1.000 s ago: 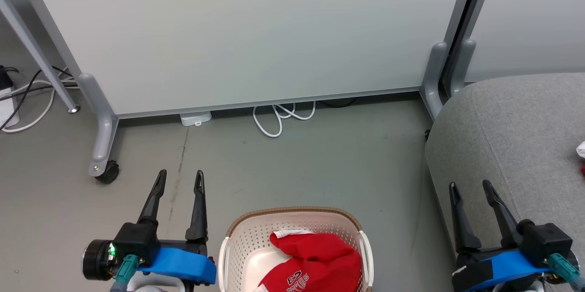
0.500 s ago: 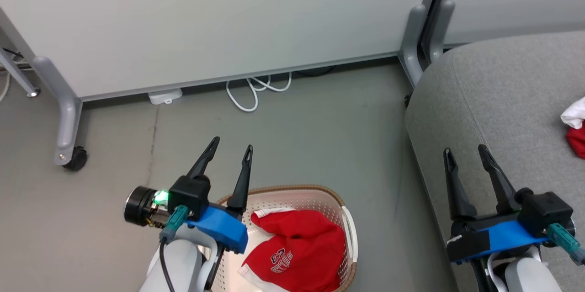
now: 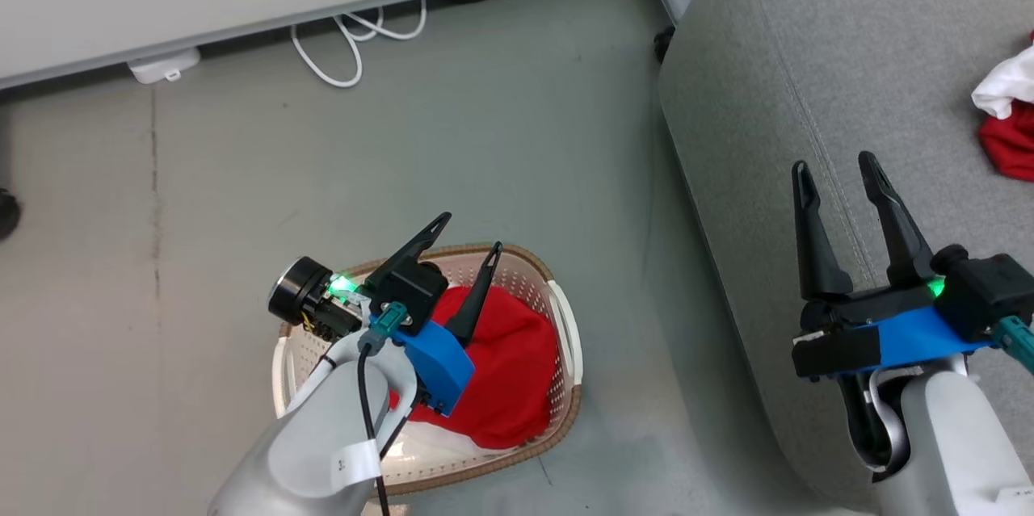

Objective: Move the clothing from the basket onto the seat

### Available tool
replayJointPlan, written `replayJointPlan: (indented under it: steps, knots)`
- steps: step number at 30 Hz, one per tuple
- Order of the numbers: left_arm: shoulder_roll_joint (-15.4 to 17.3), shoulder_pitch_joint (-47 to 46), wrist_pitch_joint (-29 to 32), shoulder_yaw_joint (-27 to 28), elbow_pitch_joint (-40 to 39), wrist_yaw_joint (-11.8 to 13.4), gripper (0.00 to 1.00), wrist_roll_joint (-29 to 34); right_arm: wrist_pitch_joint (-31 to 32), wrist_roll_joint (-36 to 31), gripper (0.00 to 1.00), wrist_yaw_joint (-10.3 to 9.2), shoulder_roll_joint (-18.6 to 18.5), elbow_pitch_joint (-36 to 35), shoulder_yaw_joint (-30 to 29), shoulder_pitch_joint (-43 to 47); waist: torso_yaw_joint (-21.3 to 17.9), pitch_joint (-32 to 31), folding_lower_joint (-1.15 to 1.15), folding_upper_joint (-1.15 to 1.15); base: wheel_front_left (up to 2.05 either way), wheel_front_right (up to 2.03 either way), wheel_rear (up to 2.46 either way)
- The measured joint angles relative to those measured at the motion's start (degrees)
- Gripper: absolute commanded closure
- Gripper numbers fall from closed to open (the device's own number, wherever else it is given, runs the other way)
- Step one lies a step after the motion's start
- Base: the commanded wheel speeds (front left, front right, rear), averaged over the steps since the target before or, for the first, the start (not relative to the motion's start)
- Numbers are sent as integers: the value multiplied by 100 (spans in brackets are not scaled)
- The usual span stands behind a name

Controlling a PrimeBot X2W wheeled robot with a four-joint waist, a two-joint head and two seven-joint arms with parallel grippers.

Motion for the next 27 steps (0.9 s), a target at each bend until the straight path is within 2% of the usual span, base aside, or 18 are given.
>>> replayJointPlan:
  steps: [13, 27]
  knots:
    - [103, -1133, -1, -1456, 1465, -1, 0, -465, 1, 114, 0, 0, 45, -178, 172, -730, -389, 1201, 0, 0, 0, 0, 0]
    - [243, -1891, 83, -2761, 2481, -2, 0, -975, 1, 135, 0, 0, 64, -454, 168, -1253, -703, 2418, 0, 0, 0, 0, 0]
